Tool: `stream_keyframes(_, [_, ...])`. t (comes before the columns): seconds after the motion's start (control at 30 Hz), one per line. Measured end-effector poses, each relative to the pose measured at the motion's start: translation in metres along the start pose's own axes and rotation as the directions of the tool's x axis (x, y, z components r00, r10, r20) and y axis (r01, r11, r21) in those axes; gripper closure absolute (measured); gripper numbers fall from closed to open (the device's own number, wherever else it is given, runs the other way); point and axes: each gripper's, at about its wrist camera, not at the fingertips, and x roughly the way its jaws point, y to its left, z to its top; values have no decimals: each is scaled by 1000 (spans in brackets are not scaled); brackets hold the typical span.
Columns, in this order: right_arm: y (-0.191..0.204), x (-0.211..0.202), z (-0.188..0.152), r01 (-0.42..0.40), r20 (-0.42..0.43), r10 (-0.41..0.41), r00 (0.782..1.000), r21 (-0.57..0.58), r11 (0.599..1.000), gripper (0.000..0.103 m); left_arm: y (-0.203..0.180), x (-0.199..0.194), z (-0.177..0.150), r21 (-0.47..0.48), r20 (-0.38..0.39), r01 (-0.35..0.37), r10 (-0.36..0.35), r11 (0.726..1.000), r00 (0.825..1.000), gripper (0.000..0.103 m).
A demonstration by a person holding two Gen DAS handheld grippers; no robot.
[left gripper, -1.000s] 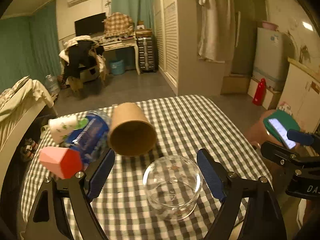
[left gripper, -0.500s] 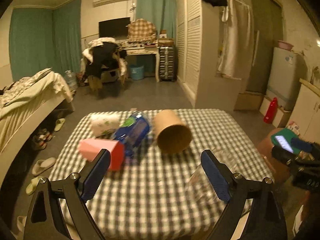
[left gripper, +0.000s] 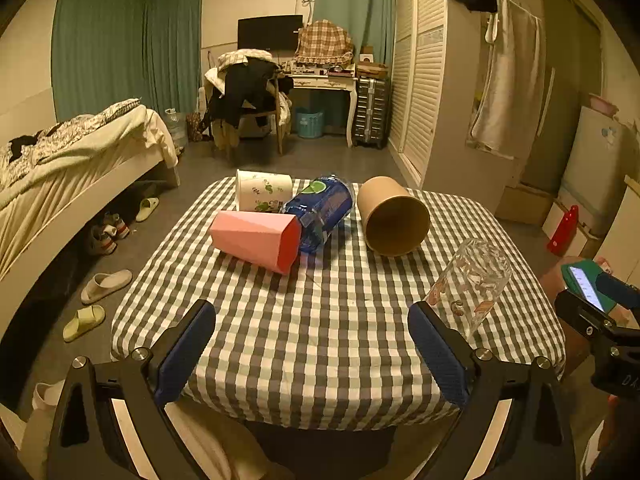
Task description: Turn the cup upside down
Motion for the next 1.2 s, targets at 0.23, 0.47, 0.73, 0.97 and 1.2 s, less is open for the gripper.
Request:
stream_keyframes(0.23, [4, -1, -1, 15, 1, -15, 1000, 7, 1000, 0, 1, -5, 4, 5, 18, 7, -7, 1000, 1000, 1])
stream_keyframes(0.47, [7, 0, 0, 20, 2, -20, 1000, -1, 1000, 0, 2, -6, 6, 2, 25, -4, 4, 1000, 1000, 1])
stream_keyframes(0.73, [12, 2, -1, 15, 1, -15, 1000, -11, 1000, 0, 3, -6, 7, 5, 33, -18, 18, 1000, 999, 1])
stream_keyframes(0.97, [14, 4, -1, 16, -3, -16, 1000, -12, 1000, 0, 1, -5, 6, 15, 31, -18, 18, 1000, 999, 1])
stream_keyframes(1.2, [15, 4, -2, 16, -4, -16, 1000, -13, 1000, 0, 0, -4, 5, 26, 27, -21, 21, 999, 999, 1])
